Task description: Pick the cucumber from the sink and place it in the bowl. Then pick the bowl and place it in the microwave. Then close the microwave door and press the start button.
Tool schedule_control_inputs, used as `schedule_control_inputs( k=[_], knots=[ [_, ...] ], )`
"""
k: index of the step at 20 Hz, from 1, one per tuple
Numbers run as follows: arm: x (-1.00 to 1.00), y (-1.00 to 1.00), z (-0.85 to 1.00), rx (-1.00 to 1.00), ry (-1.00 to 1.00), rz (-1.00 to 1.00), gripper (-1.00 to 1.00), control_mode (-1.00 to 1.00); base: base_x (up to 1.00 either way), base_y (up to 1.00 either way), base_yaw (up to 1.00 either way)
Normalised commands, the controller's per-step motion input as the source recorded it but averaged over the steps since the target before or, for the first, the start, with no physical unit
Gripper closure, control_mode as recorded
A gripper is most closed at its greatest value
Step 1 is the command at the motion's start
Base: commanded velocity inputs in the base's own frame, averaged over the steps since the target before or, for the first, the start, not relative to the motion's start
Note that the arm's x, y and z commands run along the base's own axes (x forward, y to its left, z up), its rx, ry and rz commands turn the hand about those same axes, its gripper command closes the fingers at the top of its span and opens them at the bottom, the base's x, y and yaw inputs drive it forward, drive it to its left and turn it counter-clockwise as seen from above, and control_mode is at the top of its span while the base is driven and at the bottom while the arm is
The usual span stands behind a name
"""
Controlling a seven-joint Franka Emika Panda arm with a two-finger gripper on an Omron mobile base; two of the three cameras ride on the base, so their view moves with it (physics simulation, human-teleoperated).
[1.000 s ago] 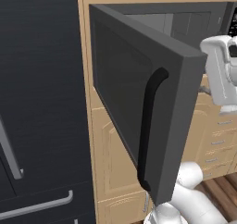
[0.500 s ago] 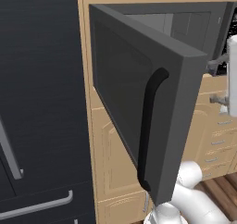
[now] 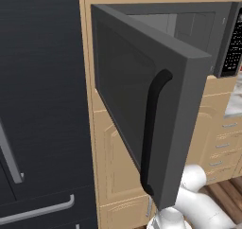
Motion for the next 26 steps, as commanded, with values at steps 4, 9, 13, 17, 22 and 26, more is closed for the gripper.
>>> schedule_control_inputs(
  k=[4,9,13,17,22,26],
  knots=[
    [-1.00,0.22,0.00,0.00,-0.06,0.02,-1.00,-1.00,0.00,0.00,0.00],
    [-1.00,0.28,0.00,0.00,-0.01,0.00,-1.00,-1.00,0.00,0.00,0.00],
    [-0.24,0.88,-0.21,-0.04,0.00,-0.04,-1.00,-1.00,0.00,0.00,0.00],
    [0.00,0.81,-0.21,0.00,0.00,-0.14,-1.00,-1.00,0.00,0.00,0.00],
    [0.23,0.60,-0.28,0.00,0.04,-0.21,-1.00,-1.00,0.00,0.00,0.00],
    [0.31,0.41,-0.34,0.00,0.03,-0.22,-1.00,-1.00,0.00,0.00,0.00]
  ],
)
